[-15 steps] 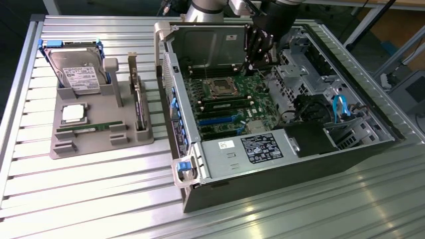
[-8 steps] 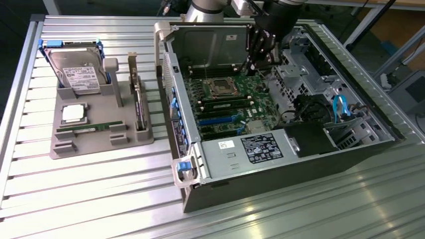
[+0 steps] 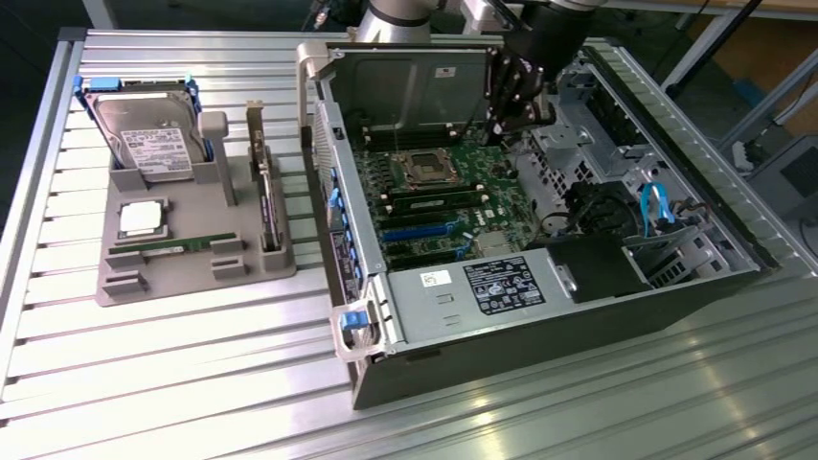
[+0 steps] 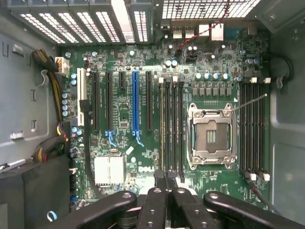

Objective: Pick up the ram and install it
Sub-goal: 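Press down the ram until it locks into place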

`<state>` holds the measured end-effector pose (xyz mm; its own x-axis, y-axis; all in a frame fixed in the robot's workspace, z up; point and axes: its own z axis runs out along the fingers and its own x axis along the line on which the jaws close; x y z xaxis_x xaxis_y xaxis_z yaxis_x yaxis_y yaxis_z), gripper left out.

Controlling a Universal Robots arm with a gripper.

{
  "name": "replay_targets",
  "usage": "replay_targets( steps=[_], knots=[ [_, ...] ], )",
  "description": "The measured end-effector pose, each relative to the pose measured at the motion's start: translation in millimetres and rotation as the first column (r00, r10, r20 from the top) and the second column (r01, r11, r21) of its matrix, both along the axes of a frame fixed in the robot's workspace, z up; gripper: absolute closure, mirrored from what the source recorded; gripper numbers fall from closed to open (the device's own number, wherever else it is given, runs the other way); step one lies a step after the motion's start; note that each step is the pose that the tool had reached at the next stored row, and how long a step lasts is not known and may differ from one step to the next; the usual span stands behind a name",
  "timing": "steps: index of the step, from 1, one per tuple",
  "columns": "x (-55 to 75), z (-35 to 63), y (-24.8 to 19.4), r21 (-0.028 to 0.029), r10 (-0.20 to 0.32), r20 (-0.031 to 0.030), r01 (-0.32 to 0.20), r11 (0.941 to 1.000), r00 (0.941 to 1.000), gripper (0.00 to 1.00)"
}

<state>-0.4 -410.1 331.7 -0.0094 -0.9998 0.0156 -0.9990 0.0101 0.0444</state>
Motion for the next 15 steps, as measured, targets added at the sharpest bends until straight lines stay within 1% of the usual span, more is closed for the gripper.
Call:
replay_targets(
  steps=[4,6,11,15],
  knots=[
    [16.3,0.0,-0.7,0.0000,0.000,-0.0001,0.000,1.0000,1.0000,0.90],
    [20.0,0.0,-0.8,-0.0001,0.000,-0.0001,0.000,1.0000,1.0000,0.90],
    [21.3,-0.4,-0.9,0.0001,0.000,-0.0001,0.000,1.0000,1.0000,0.90],
    [21.3,-9.3,-0.8,0.0000,0.000,-0.0002,0.000,1.0000,1.0000,0.90]
  ],
)
